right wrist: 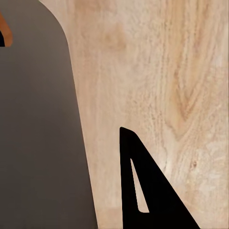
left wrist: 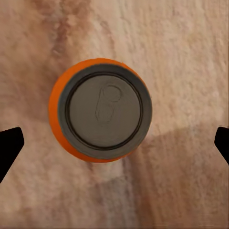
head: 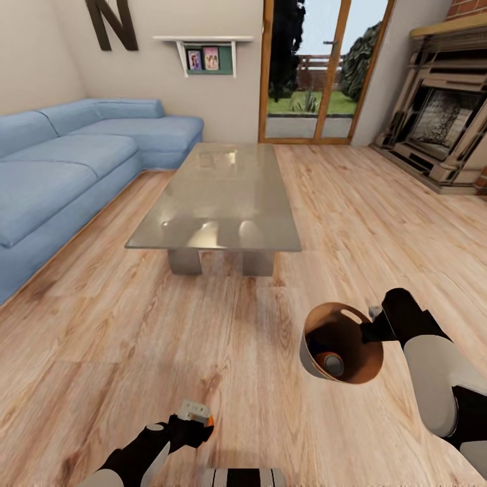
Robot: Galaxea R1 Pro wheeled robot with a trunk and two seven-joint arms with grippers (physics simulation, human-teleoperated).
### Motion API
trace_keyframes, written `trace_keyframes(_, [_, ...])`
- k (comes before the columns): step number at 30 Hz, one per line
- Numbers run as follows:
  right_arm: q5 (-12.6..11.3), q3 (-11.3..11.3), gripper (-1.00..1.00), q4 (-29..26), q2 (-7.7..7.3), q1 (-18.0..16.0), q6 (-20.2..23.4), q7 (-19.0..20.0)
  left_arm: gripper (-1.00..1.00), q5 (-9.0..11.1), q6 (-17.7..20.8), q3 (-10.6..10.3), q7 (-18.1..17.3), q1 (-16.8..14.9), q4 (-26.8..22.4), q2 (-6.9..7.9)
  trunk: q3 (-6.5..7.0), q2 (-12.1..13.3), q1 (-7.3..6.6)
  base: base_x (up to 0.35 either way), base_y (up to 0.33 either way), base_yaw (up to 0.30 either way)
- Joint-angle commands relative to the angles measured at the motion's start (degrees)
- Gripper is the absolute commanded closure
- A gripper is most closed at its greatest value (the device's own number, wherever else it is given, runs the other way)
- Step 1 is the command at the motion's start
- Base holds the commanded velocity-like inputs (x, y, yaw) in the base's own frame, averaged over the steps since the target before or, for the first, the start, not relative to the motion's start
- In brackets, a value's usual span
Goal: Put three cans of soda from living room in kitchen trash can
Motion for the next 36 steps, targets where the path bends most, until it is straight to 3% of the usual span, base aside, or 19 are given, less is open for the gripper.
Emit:
trace_keyframes(1, [-0.8,0.0,1.00,0.0,0.00,0.0,0.2,0.0,-1.00,0.0,0.0,0.0,0.0,0.0,0.0,0.00,-0.28,0.0,0.01,0.000,0.000,0.000])
trace_keyframes(6, [-0.9,0.0,1.00,0.0,0.00,0.0,0.2,0.0,-1.00,-0.1,-0.3,0.0,0.0,0.0,-0.3,0.03,-1.71,-0.1,0.14,0.000,0.000,0.000])
trace_keyframes(36, [-0.8,0.1,1.00,-0.1,0.97,0.1,0.2,0.0,-1.00,-0.1,-0.4,-0.1,0.1,0.0,-0.9,0.13,-1.85,-0.1,0.14,0.028,0.000,0.000])
